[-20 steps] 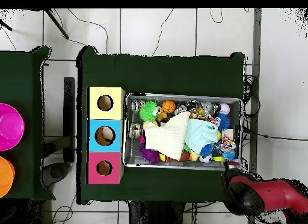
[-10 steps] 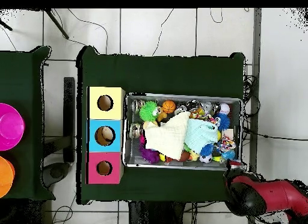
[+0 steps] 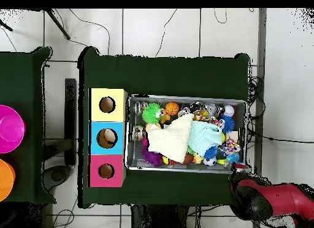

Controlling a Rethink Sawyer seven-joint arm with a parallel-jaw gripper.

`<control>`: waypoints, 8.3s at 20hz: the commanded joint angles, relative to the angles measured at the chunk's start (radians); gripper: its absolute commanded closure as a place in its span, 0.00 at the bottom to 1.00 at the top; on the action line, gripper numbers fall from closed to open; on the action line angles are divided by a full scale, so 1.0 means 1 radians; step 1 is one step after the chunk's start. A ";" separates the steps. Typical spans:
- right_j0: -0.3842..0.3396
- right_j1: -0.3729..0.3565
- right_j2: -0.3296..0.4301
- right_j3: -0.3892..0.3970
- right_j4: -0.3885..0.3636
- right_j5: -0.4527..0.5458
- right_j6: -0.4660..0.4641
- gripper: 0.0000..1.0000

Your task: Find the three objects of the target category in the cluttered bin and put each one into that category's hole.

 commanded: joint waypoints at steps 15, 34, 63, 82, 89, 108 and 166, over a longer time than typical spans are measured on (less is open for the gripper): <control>-0.075 0.034 0.063 -0.139 -0.053 0.019 -0.198 0.00; -0.009 0.046 0.010 -0.127 -0.161 -0.121 -0.004 1.00; -0.173 -0.543 0.213 0.404 0.367 -0.005 -0.065 1.00; 0.287 -0.454 -0.143 0.402 0.180 -0.121 0.444 1.00; 0.475 -0.458 -0.231 0.378 0.288 -0.088 0.514 1.00; 0.964 -0.236 -0.382 0.073 0.433 0.020 0.808 1.00; 1.536 0.069 -0.689 -0.395 0.816 0.179 1.147 1.00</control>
